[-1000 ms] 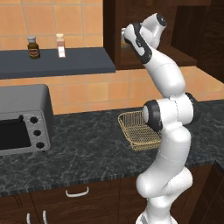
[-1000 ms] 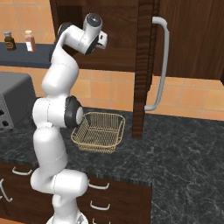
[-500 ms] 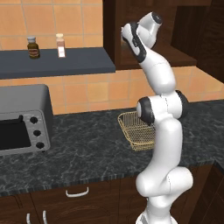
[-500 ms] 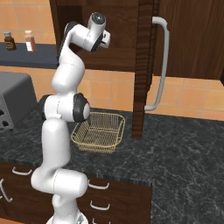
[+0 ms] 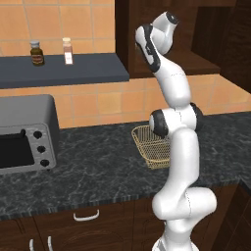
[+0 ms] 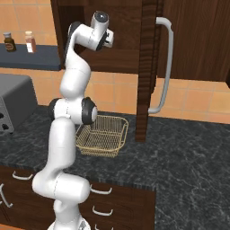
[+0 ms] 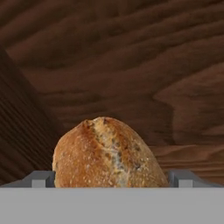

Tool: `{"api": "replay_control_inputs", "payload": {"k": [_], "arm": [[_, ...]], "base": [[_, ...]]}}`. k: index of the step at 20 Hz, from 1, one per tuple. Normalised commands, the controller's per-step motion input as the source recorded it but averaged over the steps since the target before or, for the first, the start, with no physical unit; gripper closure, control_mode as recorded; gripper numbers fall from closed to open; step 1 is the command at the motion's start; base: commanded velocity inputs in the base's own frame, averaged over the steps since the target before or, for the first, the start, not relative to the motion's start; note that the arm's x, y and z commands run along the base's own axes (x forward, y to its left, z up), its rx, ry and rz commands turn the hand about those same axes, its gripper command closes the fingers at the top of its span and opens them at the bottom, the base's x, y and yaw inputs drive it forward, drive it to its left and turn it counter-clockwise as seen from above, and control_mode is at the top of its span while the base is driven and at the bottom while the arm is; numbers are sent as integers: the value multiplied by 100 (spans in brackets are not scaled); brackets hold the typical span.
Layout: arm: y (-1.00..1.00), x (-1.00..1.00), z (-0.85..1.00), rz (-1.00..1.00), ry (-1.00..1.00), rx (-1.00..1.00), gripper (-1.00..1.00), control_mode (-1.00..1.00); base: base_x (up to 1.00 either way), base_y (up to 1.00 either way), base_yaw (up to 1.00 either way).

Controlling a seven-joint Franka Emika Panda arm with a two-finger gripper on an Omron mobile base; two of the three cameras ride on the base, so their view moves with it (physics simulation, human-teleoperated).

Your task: Open the cabinet, pick up the bread from the cabinet and place it in the basket. Then move the basket to the dining counter.

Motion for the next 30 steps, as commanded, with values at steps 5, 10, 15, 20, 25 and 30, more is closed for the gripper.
{"api": "replay_control_inputs", "payload": {"k": [5, 10, 15, 20, 25, 30], "arm": [[30, 28, -35, 4, 1, -11, -100, -100], [11, 23, -50, 7, 0, -2, -100, -100], [0, 26, -35, 6, 0, 0, -100, -100], [5, 40, -21, 3, 0, 0, -100, -100], [32, 46, -68, 8, 1, 0, -100, -100], [97, 54, -100, 20, 0, 1, 100, -100]], "base": [[0, 0, 0], [0, 0, 0], [0, 0, 0], [0, 0, 0], [0, 0, 0], [0, 0, 0]]}}
